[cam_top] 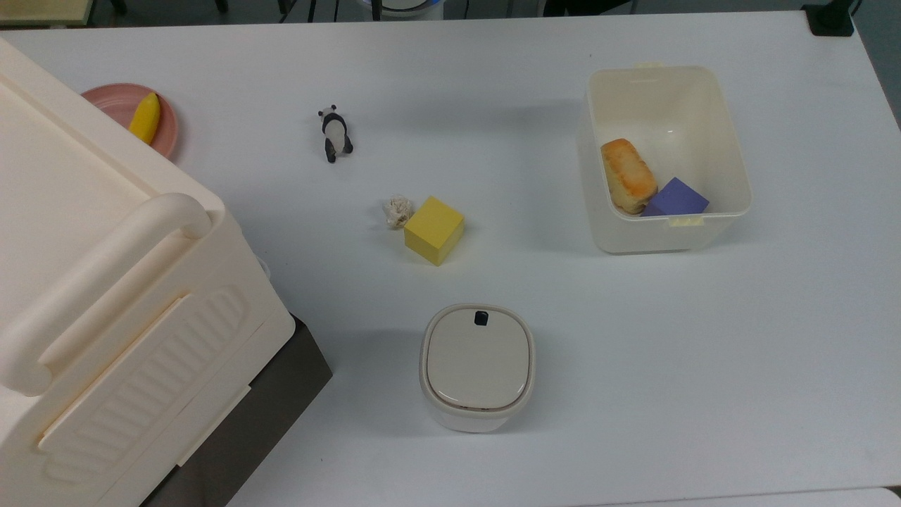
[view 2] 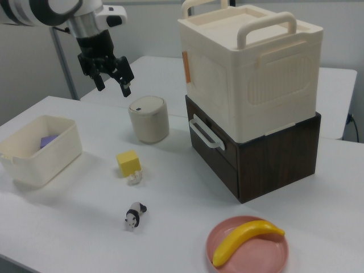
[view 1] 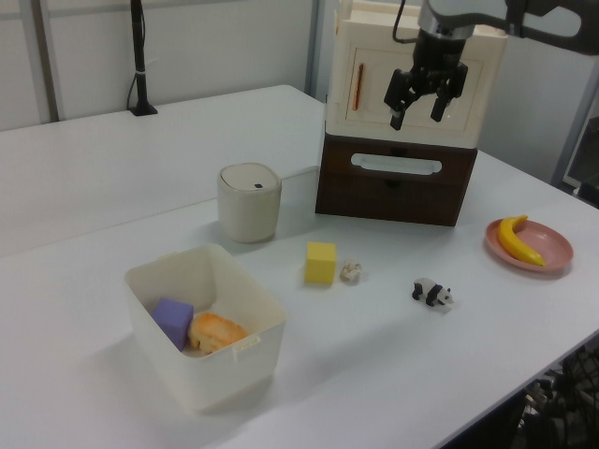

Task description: Put the bread in the basket

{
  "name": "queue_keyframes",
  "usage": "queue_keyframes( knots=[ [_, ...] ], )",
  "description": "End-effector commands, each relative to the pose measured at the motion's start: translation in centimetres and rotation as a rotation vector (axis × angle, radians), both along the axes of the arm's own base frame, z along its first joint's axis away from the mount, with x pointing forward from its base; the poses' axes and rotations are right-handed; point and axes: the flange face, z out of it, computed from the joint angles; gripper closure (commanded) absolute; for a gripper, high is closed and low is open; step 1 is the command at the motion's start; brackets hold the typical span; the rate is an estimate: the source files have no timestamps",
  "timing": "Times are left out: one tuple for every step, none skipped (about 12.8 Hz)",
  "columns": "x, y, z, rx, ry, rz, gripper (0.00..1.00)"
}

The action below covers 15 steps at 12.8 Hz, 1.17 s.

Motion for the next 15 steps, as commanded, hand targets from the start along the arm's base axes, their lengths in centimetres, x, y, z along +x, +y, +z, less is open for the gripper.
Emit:
queue_keyframes(
  knots=[
    [0.3, -0.2, -0.5, 0.115, 0.025, -0.033, 0.00],
    [0.4, -0.1, -0.7, 0.120, 0.030, -0.033, 0.00],
    [0.4, 0.1, -0.9, 0.121, 0.035, -0.028, 0.00],
    [0.5, 0.3, -1.3, 0.121, 0.044, -0.026, 0.00],
    [0.6, 0.5, -1.6, 0.121, 0.049, -0.026, 0.00],
    [0.6, 0.5, -1.6, 0.121, 0.050, -0.023, 0.00],
    [0.6, 0.6, -1.8, 0.121, 0.056, -0.022, 0.00],
    [0.7, 0.7, -1.9, 0.121, 0.058, -0.020, 0.00],
    [0.8, 0.5, -1.9, 0.121, 0.059, -0.023, 0.00],
    [1.0, 0.5, -2.3, 0.121, 0.066, -0.025, 0.00],
    [1.1, 0.6, -2.2, 0.121, 0.064, -0.022, 0.00],
    [1.1, 0.4, -2.3, 0.121, 0.064, -0.027, 0.00],
    [1.1, 0.4, -2.2, 0.121, 0.063, -0.028, 0.00],
    [1.1, 0.6, -2.2, 0.123, 0.064, -0.028, 0.00],
    [1.1, 0.7, -2.4, 0.122, 0.068, -0.025, 0.00]
  ],
)
